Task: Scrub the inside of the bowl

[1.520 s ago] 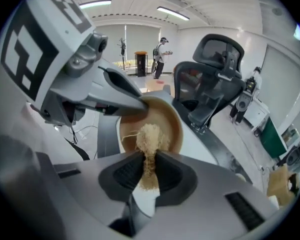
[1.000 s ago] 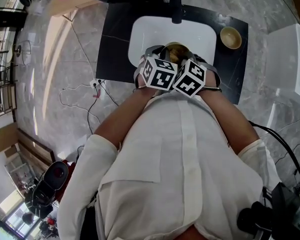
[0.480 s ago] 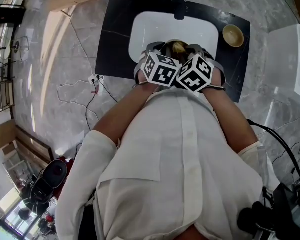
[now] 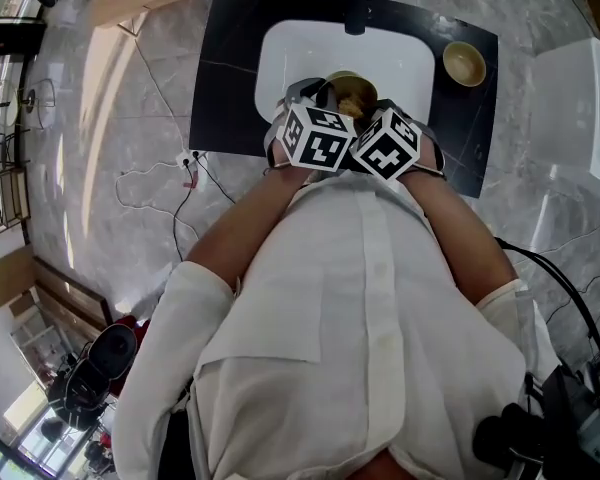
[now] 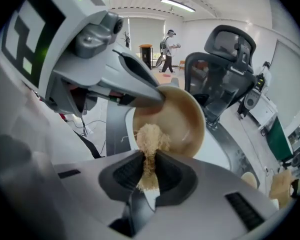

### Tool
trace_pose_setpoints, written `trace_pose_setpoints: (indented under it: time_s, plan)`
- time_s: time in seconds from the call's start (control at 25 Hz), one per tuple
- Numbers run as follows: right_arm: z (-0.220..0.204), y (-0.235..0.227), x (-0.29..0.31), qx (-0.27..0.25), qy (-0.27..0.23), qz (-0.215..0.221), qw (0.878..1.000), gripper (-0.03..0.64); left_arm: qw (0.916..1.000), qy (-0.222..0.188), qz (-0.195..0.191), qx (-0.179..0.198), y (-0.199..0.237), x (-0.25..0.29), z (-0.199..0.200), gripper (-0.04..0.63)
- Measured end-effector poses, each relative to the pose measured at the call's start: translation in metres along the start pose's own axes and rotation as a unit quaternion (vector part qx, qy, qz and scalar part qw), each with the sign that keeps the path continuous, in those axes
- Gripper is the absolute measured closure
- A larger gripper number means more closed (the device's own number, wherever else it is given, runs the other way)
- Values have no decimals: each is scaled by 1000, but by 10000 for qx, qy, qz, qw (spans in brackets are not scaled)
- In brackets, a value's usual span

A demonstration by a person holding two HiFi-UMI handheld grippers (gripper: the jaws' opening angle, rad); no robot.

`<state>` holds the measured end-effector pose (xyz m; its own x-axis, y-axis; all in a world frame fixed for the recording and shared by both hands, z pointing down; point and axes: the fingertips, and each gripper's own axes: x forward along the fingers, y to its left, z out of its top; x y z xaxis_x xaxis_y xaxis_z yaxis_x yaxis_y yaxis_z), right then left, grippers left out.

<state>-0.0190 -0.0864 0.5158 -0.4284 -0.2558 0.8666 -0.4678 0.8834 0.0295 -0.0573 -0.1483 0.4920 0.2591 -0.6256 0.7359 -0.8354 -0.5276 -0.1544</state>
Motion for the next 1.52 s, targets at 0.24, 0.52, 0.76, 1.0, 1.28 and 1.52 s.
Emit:
trace_pose_setpoints:
  time_s: [0.24, 0.52, 0.76, 1.0, 1.28, 1.52]
  plan:
    - [22, -2, -10, -80, -331, 29, 9994, 565, 9997, 205, -130, 3, -4, 3, -10, 584]
    - [31, -28, -26, 208, -639, -398, 9969, 565, 9995, 270, -168, -13, -5, 3, -16, 584]
    - [11, -24, -25, 342, -465, -369, 9976, 565, 9999, 89, -113, 5, -6, 0, -6, 583]
    - [3, -3, -17, 406, -630, 139, 9971, 565, 9988, -86, -278, -393, -4, -1, -3, 580]
    - [22, 11, -51, 597, -1869, 953, 9759, 565, 9868, -294, -788, -1380, 12, -2, 1, 584]
    - [28, -34, -121, 1531, -3428, 1261, 9182, 564, 9556, -491, -1606, -2421, 24, -9, 1, 584]
